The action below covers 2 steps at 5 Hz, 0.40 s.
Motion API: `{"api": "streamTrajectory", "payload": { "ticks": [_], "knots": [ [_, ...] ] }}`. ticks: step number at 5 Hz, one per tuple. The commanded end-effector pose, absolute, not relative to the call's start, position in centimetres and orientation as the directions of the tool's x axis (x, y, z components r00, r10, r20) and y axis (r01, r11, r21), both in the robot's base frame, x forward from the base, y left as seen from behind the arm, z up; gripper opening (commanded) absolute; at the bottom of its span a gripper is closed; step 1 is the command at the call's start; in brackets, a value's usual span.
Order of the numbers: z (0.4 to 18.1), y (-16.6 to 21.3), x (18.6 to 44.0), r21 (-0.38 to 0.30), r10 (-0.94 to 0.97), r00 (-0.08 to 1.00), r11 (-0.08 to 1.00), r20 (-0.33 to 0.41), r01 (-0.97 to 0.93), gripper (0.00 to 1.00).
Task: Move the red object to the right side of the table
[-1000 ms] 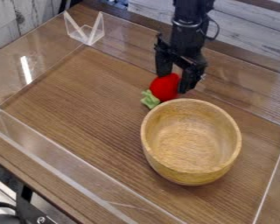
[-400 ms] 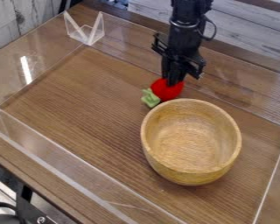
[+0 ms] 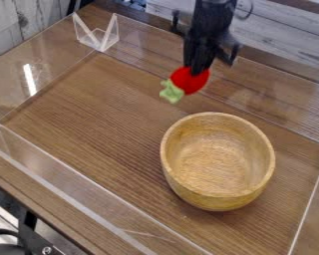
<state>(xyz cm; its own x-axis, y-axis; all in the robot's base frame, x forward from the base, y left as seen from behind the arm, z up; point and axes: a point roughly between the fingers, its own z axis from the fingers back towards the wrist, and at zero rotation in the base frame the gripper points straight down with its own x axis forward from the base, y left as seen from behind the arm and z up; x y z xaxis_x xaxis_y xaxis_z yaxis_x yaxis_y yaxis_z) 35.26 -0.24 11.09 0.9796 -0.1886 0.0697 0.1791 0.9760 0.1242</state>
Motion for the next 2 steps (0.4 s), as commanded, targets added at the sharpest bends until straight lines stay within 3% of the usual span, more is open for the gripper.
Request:
{"api": "streamTrajectory", "payload": {
  "ticks": [1, 2],
  "knots": [
    [14.7, -3.5, 36.3, 0.116, -0.152, 0.972, 0.984, 0.181, 0.132, 0.0],
    [14.0, -7.2, 37.0, 0.084, -0.084, 0.98, 0.994, 0.183, 0.069, 0.0]
  ]
}}
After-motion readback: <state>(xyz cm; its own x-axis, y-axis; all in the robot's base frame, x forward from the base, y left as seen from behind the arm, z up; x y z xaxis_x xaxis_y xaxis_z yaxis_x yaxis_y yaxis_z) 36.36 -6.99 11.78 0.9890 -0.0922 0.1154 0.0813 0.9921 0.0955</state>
